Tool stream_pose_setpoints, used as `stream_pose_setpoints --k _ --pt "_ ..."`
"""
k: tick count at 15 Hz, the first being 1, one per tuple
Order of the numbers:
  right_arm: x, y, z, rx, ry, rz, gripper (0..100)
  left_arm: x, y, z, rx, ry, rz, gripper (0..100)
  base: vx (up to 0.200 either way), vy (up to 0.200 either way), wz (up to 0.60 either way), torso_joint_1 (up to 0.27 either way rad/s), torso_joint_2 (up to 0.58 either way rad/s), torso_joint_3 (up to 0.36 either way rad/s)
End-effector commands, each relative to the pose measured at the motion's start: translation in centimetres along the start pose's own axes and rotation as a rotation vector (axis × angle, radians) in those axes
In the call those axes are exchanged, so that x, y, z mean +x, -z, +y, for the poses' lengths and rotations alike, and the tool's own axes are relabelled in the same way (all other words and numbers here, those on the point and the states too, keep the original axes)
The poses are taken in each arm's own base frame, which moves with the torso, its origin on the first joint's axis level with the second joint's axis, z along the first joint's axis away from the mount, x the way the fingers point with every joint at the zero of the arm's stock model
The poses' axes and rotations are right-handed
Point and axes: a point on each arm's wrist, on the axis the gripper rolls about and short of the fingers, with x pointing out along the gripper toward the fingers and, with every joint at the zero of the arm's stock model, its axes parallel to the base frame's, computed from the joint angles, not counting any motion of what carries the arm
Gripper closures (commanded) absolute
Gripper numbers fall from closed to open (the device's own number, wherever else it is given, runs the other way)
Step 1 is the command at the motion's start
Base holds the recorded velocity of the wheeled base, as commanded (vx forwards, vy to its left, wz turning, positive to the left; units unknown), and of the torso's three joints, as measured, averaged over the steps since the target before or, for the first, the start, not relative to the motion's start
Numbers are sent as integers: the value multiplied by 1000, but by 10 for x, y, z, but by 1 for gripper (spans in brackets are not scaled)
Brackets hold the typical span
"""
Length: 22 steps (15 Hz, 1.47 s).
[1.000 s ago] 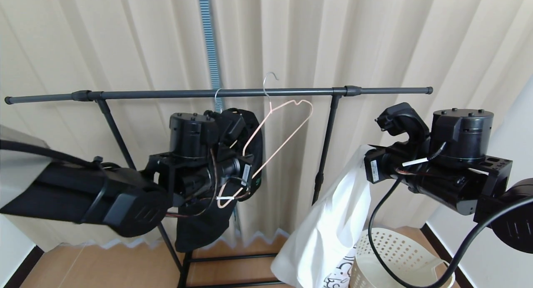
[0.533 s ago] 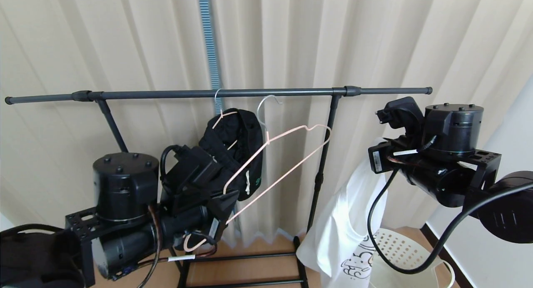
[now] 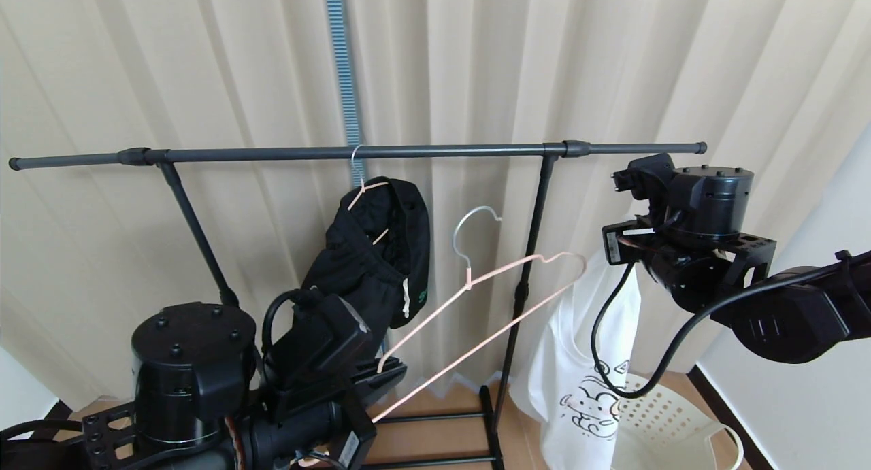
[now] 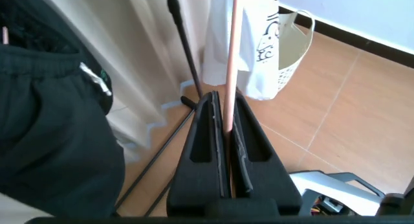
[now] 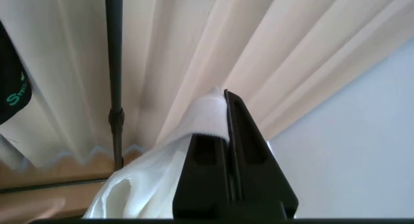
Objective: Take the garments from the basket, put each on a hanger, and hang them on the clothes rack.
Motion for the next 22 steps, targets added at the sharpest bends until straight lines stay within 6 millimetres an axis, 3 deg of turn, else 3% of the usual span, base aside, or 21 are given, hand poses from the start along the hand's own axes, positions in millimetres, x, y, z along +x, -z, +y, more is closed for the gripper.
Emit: stream_pose_setpoints --k 1,7,12,17,18,22 --pt "4 4 2 -8 0 12 100 12 0 -5 5 24 14 100 0 0 0 0 0 0" --pt "-4 5 9 -16 -25 11 100 46 -8 -7 -2 37 10 100 0 0 0 0 0 0" --pt "-17 10 20 -42 -66 16 100 57 -11 -5 -22 26 -24 100 0 0 0 0 0 0" --pt "-53 7 35 -67 -133 -13 100 63 -9 -5 -21 15 -45 100 0 0 0 0 0 0" --pt "-53 7 35 -67 -133 -13 100 63 -9 -5 -21 15 -45 100 0 0 0 0 0 0" --pt "-88 8 52 -100 -211 -40 100 63 -9 -5 -21 14 -46 100 0 0 0 0 0 0"
